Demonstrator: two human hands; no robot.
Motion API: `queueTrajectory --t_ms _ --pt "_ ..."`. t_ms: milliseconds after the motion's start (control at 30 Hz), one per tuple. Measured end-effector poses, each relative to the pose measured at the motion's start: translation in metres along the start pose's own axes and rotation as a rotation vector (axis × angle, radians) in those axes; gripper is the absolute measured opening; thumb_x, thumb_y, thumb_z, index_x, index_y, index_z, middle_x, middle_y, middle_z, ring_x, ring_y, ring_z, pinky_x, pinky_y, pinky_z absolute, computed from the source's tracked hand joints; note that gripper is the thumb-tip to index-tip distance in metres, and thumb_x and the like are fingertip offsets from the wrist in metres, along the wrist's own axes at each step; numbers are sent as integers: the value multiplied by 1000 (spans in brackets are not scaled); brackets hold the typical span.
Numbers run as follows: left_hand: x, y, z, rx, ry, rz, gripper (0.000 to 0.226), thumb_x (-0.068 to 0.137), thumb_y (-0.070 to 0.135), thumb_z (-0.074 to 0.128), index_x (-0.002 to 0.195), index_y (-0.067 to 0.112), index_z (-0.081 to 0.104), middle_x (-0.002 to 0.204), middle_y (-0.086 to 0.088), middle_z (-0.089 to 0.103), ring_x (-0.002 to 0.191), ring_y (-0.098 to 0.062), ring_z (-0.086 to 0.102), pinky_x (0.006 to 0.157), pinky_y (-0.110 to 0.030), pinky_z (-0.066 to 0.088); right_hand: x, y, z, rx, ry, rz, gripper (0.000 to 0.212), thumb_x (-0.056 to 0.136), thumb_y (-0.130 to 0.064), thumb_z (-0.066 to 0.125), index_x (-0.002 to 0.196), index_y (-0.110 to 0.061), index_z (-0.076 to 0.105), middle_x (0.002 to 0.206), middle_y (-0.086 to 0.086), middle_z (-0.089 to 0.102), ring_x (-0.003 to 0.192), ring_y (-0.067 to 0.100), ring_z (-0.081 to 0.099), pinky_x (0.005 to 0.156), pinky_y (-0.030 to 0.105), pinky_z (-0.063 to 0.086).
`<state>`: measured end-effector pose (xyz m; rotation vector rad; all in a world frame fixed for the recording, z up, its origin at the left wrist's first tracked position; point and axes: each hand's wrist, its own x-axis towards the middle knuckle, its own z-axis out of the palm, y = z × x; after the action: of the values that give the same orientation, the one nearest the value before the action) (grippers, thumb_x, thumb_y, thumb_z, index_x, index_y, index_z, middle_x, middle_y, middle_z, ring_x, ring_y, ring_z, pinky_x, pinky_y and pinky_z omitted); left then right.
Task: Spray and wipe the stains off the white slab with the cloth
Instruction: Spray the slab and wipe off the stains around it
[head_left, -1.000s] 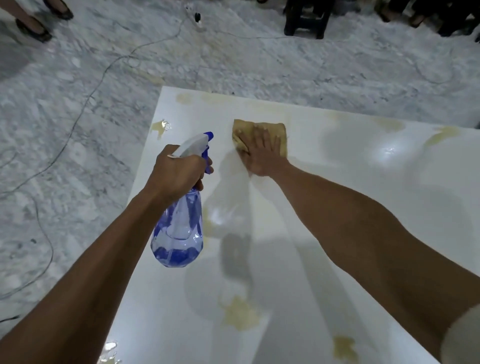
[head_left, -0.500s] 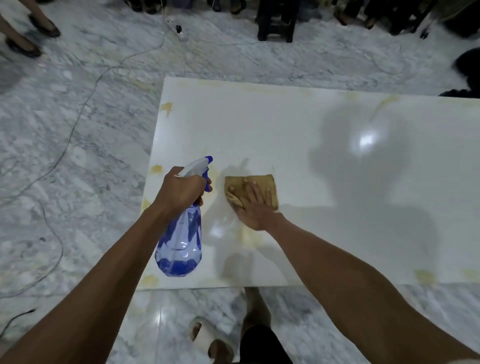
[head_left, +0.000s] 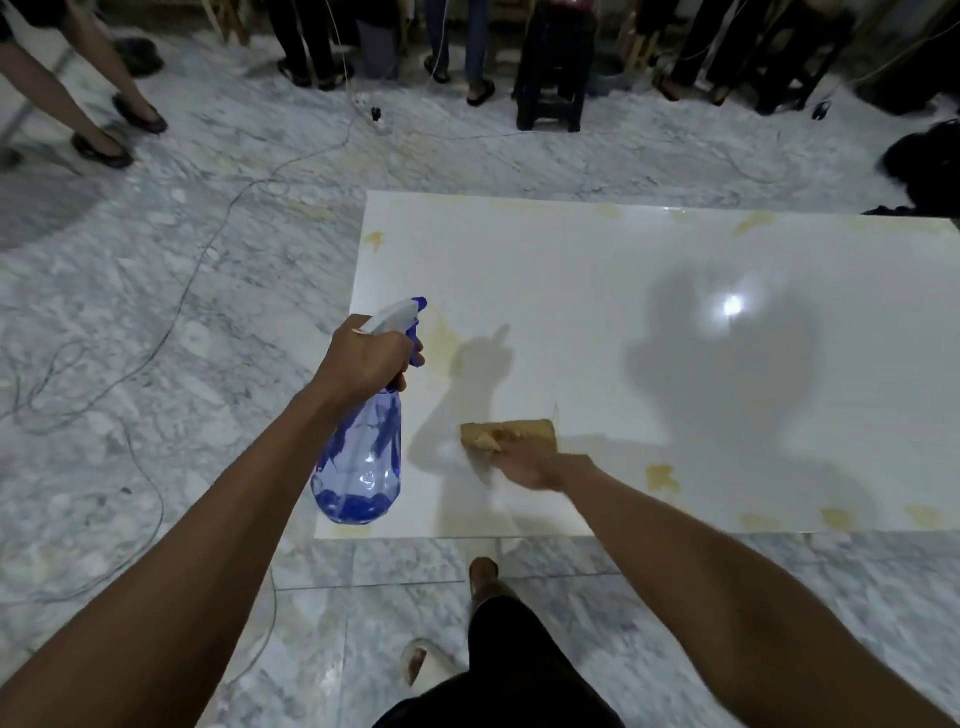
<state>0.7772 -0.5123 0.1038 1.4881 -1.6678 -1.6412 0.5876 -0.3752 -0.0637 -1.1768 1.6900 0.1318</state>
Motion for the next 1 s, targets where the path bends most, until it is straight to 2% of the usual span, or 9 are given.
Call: queueTrajectory --t_ms 67,133,300,400,533,633,733,833,1000 --pt "11 11 -6 -10 9 3 24 74 5 56 94 12 68 84 -12 71 55 -23 53 59 -33 48 -6 -12 -44 269 -32 -26 56 100 -59 31 150 -34 41 158 -2 34 132 23 39 109 61 35" --pt "32 21 -14 -11 27 -11 16 80 6 56 88 11 69 80 -10 71 46 -20 50 58 -32 47 0 -23 -96 465 76 -42 52 103 -50 37 134 -14 56 133 11 59 112 27 58 99 45 47" --pt "92 44 -29 -12 70 -41 21 74 16 55 86 9 71 78 -10 72 49 -19 52 60 -34 49 43 -66 -215 924 283 -97 36 106 -35 41 105 -10 66 105 10 71 97 28 67 93 43 53" --pt "130 52 -34 -36 100 -28 12 88 18 61 83 13 71 68 -5 69 43 -13 50 53 -29 48 81 -97 -271 715 474 -149 41 107 -39 37 115 -8 64 110 9 69 100 27 66 95 40 53" --pt "172 50 -40 -24 135 -70 21 81 -2 51 81 8 70 86 -17 73 40 -13 49 59 -32 48 148 -124 -309 311 575 -246 41 107 -42 31 116 -14 60 80 2 59 68 13 52 66 22 42" --pt "188 41 -41 -32 150 -101 21 71 6 50 78 1 69 91 -20 75 41 -15 50 57 -31 49 231 -110 -299 -15 447 -131 74 89 -67 18 138 -23 54 131 6 62 116 26 59 101 49 42" --pt "189 29 -41 -18 139 -106 19 76 7 51 75 10 70 92 -22 74 41 -16 50 52 -27 48 252 -98 -232 -317 269 -76 62 102 -47 29 158 -19 22 165 11 17 151 37 17 120 60 13" --pt "179 18 -41 19 116 -105 30 82 -2 47 77 17 69 87 -21 73 41 -15 50 48 -24 48 227 -83 -164 -483 298 -91 70 103 -51 23 156 -33 -19 164 3 -26 150 36 -24 114 65 -12" --pt "140 -1 -40 21 84 -120 17 86 0 50 87 7 65 81 -14 71 40 -13 49 47 -25 47 182 -65 -104 -557 294 -114 70 101 -59 19 152 -40 -24 163 -2 -30 148 31 -30 114 63 -16"
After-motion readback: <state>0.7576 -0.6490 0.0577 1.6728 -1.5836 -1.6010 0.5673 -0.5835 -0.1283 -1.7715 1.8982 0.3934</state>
